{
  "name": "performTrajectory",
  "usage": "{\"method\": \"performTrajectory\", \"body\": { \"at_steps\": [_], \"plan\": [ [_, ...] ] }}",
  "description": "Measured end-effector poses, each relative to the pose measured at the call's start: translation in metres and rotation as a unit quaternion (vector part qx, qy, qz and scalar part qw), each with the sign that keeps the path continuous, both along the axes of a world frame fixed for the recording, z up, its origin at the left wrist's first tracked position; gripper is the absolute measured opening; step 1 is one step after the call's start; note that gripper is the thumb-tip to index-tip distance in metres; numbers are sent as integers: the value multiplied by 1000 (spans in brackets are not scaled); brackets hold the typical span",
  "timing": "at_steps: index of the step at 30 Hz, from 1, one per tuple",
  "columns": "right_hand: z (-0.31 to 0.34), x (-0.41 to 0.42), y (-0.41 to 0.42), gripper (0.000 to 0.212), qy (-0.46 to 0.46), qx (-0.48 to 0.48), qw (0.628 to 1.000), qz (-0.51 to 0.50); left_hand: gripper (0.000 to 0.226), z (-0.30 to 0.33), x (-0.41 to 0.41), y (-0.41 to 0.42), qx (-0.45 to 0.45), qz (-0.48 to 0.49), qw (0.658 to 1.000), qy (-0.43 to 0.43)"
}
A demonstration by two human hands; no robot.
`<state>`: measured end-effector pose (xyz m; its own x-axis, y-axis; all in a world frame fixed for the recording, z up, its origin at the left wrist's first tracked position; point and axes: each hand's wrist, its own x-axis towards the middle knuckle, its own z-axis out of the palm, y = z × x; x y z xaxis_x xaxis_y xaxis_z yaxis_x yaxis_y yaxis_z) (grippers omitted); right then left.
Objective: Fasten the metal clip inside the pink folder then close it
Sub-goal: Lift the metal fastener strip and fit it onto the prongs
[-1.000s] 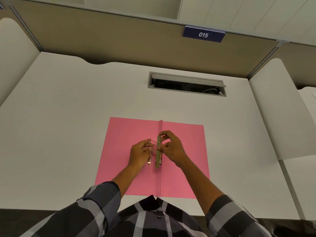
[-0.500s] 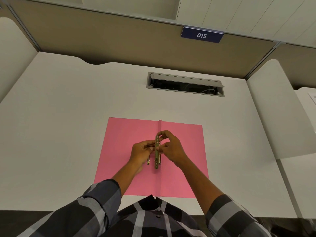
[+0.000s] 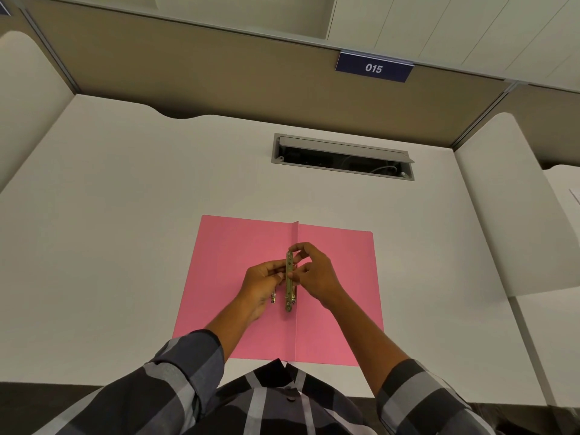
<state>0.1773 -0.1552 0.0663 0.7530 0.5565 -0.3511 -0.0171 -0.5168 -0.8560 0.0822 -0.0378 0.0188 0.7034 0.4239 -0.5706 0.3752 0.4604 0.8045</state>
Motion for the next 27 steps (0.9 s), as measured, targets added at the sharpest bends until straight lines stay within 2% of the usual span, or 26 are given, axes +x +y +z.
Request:
{"method": "performTrajectory", "body": {
  "at_steps": [6, 13, 19, 23, 27],
  "plan": [
    [-1, 0, 4, 54, -18, -11, 1000, 5, 37, 1, 0, 1, 21, -4, 1000, -3],
    [-10, 5, 9, 53, -47, -55, 997, 18, 46, -3, -15, 7, 184, -66, 980, 21],
    [-17, 11, 16, 53, -112, -123, 984, 60, 51, -12, -33, 9, 313, -140, 939, -17],
    [-23, 15, 17, 60, -128, -159, 974, 101, 50, -24, -42, 6, 416, -221, 881, -40],
    [-28, 18, 16, 68, -141, -194, 961, 135, 55, -33, -48, 0, 471, -289, 833, -27]
  ]
}}
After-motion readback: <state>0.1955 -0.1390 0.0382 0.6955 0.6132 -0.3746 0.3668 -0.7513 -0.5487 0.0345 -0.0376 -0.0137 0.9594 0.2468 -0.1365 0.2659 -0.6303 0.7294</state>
